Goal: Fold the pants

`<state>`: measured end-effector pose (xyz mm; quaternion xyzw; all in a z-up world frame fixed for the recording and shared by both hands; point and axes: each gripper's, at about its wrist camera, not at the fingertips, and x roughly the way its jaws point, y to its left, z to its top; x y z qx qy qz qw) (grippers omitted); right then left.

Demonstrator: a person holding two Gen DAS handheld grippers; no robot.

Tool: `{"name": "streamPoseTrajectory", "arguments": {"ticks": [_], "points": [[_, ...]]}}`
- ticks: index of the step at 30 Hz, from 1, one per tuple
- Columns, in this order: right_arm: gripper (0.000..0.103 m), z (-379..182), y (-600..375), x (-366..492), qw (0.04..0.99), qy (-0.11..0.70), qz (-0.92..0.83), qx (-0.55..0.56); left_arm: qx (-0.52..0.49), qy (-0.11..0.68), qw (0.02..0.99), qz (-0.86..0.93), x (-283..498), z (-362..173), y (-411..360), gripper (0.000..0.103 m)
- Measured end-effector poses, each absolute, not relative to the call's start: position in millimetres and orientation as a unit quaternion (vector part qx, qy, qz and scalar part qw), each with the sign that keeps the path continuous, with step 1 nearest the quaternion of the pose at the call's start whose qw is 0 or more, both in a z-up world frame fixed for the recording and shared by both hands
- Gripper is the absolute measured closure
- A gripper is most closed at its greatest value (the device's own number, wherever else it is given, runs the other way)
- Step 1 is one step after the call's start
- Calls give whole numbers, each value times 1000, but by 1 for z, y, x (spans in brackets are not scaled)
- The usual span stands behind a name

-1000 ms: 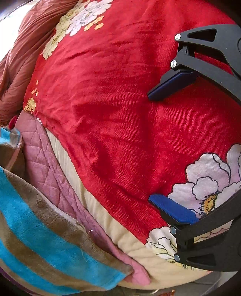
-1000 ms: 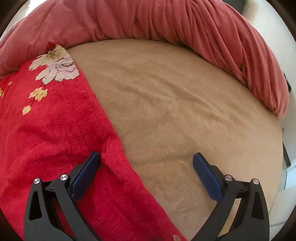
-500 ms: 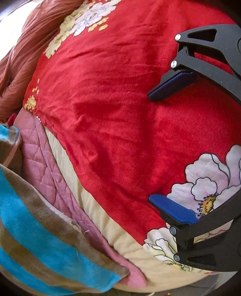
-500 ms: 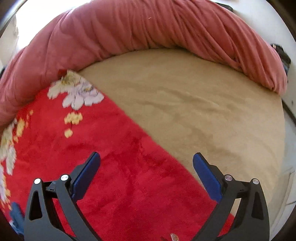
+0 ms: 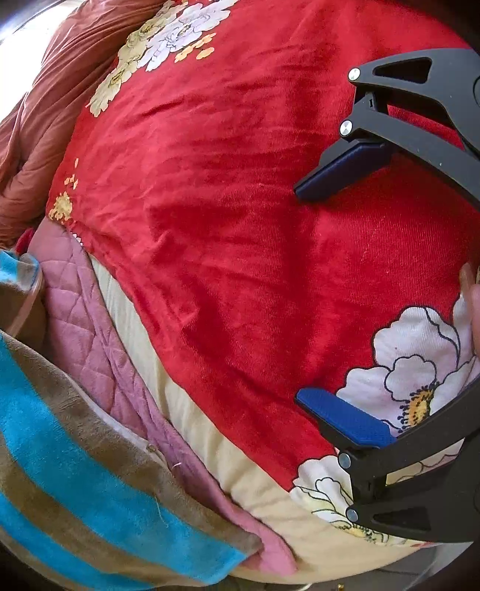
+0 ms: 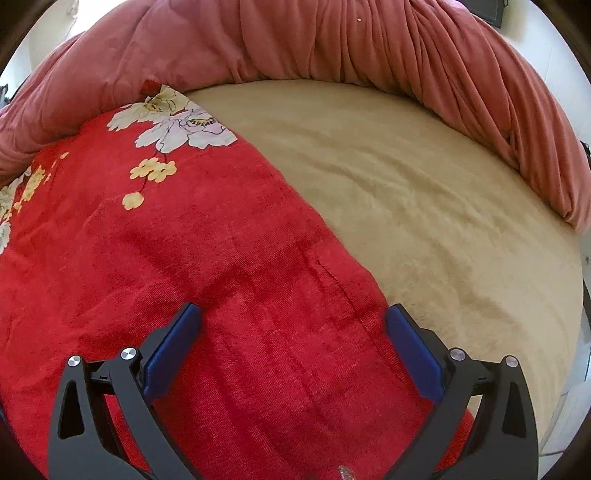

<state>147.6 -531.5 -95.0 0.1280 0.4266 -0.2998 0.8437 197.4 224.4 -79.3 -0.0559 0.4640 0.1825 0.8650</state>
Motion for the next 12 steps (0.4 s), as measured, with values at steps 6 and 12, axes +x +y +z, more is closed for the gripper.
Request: {"name": "streamPoseTrajectory", "arguments": {"ticks": [6,12], "points": [[4,-94,-534,147,845,424,-298,134,-55,463,865,183,197,-79,224,8],[4,-94,-531,147,845,422,-303,127,-56,465,864,183,198,-79,225,8]]}}
